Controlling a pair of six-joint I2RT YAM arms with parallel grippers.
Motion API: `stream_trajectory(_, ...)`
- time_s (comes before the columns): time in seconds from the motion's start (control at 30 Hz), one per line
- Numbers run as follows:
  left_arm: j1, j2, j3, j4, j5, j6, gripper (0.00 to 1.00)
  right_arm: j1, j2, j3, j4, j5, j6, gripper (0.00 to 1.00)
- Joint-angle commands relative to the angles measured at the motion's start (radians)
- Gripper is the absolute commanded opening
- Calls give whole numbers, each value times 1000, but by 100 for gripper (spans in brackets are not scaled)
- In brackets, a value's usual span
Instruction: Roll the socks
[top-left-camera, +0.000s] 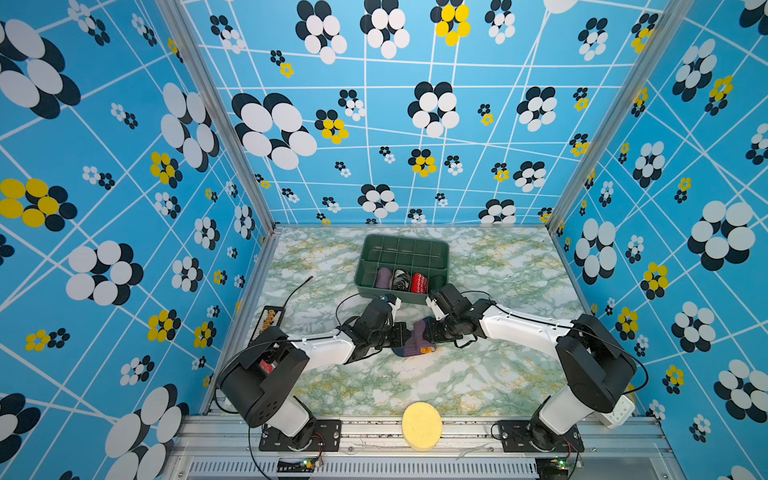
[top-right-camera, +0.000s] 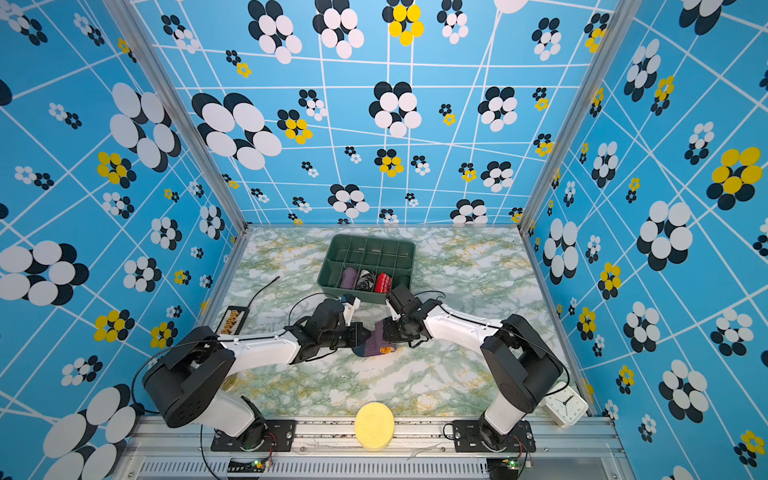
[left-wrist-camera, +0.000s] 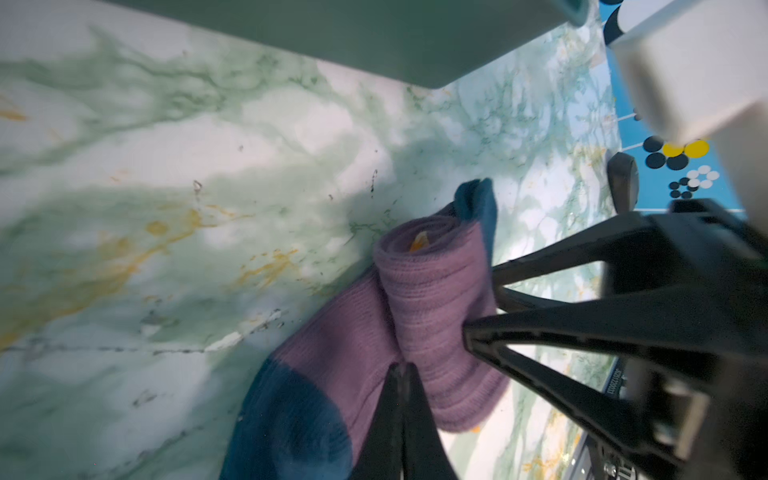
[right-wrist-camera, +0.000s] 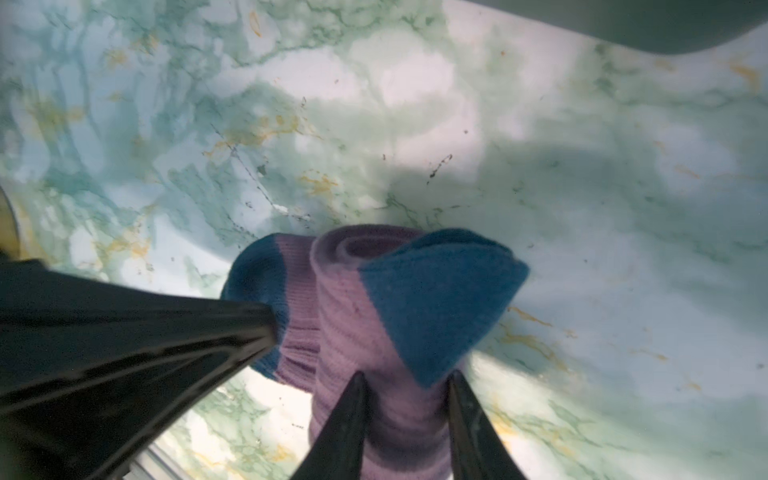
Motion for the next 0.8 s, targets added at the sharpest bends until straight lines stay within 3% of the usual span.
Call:
stream_trajectory(0.0, 8, -57, 41, -67, -18, 39, 6, 18, 35, 34, -77, 40, -27, 35)
stream_trajectory(0.77, -55, 150, 131, 44, 45, 4, 4, 35, 45, 48, -83, 55, -32, 35)
